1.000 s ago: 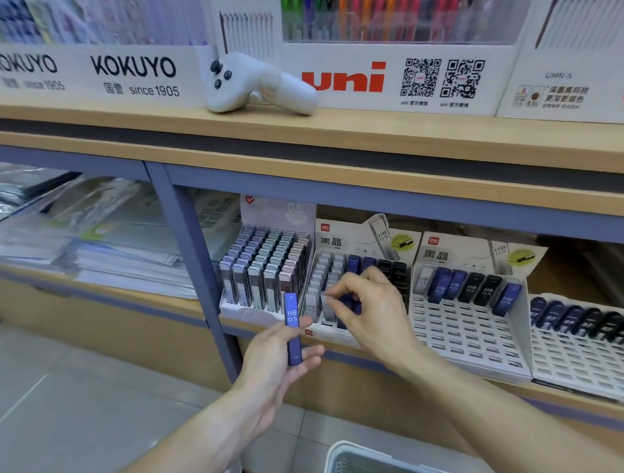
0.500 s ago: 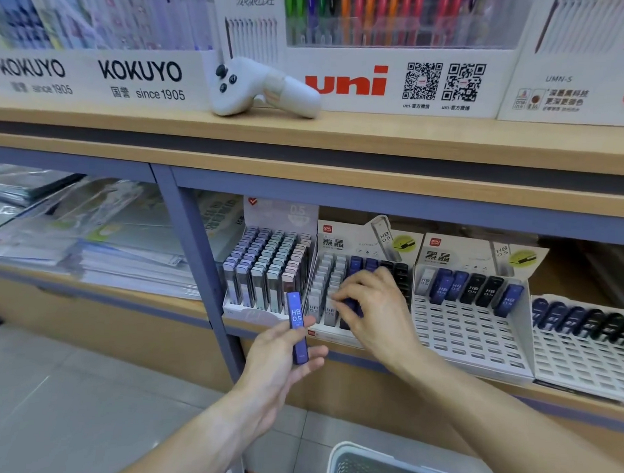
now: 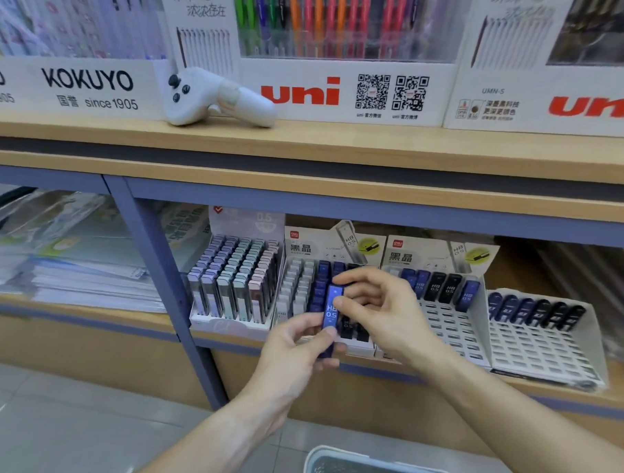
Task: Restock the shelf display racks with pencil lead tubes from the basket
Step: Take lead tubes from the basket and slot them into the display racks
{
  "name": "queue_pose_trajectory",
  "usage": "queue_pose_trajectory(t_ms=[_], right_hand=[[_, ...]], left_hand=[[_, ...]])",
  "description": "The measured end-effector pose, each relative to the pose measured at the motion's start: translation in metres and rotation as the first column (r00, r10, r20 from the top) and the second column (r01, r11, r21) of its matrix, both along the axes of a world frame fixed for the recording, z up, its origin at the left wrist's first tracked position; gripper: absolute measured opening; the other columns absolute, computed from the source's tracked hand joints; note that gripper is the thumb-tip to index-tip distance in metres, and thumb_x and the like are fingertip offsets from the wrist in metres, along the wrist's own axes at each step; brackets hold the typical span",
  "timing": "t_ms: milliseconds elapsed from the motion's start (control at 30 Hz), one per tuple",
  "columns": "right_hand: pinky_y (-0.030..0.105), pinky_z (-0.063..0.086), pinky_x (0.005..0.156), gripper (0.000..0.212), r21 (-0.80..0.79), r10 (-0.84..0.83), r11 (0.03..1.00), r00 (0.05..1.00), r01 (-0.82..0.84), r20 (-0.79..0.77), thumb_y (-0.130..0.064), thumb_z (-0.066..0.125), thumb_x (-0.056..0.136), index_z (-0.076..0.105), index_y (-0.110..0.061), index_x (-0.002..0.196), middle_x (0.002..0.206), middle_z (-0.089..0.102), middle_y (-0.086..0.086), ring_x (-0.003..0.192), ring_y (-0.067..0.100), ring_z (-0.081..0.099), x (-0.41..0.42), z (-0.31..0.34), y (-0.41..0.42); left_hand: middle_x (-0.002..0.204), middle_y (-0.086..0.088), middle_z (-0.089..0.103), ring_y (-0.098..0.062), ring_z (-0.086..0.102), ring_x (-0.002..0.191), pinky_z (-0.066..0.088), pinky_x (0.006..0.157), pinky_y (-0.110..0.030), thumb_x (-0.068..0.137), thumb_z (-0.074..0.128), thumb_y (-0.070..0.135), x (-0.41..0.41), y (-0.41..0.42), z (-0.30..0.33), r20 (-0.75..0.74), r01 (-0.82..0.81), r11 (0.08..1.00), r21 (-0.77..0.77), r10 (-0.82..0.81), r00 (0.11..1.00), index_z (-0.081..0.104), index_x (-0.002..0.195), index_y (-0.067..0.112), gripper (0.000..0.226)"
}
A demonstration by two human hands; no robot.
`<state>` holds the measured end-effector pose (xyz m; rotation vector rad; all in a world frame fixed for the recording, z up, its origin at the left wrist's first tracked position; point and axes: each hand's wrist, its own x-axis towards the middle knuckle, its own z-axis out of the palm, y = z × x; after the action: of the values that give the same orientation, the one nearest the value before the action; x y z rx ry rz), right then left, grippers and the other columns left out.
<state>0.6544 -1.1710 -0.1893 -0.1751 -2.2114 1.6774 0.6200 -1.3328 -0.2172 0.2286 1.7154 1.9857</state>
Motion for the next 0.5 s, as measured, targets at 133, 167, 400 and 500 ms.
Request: queue_pose_trajectory(t_ms=[133,167,400,500], right_hand=[[0.028,0.058,0.078,0.023,-0.014,-0.075,0.997,0.997,0.075,0.013,-0.005,0.079,0.085,0.073,-0.017,0.104,0.080,0.075,0.005,0.074,0.015,0.068,0.023,0.008,0.027],[0.030,0.059,0.080,0.024,-0.015,-0.093,0.996,0.995,0.093,0.020,-0.005,0.079,0.085,0.073,-0.017,0.104,0.081,0.075,0.005,0.076,0.019,0.069,0.029,0.009,0.035],[0.027,0.058,0.077,0.021,0.036,-0.331,0.944,0.938,0.329,0.106,-0.010,0.082,0.083,0.073,-0.022,0.098,0.082,0.075,0.004,0.079,0.020,0.072,0.059,0.002,0.089],[0.029,0.057,0.076,0.020,0.068,-0.452,0.892,0.888,0.447,0.087,-0.009,0.081,0.083,0.071,-0.024,0.092,0.082,0.074,0.000,0.078,0.014,0.071,0.056,-0.006,0.113]], left_hand=[[0.102,-0.011,0.075,-0.028,0.076,0.092,0.060,0.072,-0.031,0.098,0.065,0.007,0.009,0.031,0.002,-0.046,0.075,0.997,0.024,-0.073,0.996,0.073,0.115,0.011,0.019],[0.098,-0.008,0.076,-0.027,0.076,0.092,0.060,0.072,-0.032,0.098,0.065,0.008,0.012,0.039,0.003,-0.068,0.094,0.995,0.014,-0.093,0.993,0.074,0.113,0.014,0.018],[0.116,0.005,0.072,-0.004,0.069,0.103,0.057,0.085,-0.023,0.100,0.063,0.011,0.026,0.088,-0.011,-0.232,0.181,0.975,-0.133,-0.208,0.950,0.067,0.123,0.028,0.029],[0.134,0.023,0.058,0.016,0.055,0.115,0.046,0.108,-0.026,0.104,0.056,0.017,0.026,0.103,-0.020,-0.309,0.234,0.945,-0.230,-0.299,0.903,0.051,0.142,0.035,0.043]])
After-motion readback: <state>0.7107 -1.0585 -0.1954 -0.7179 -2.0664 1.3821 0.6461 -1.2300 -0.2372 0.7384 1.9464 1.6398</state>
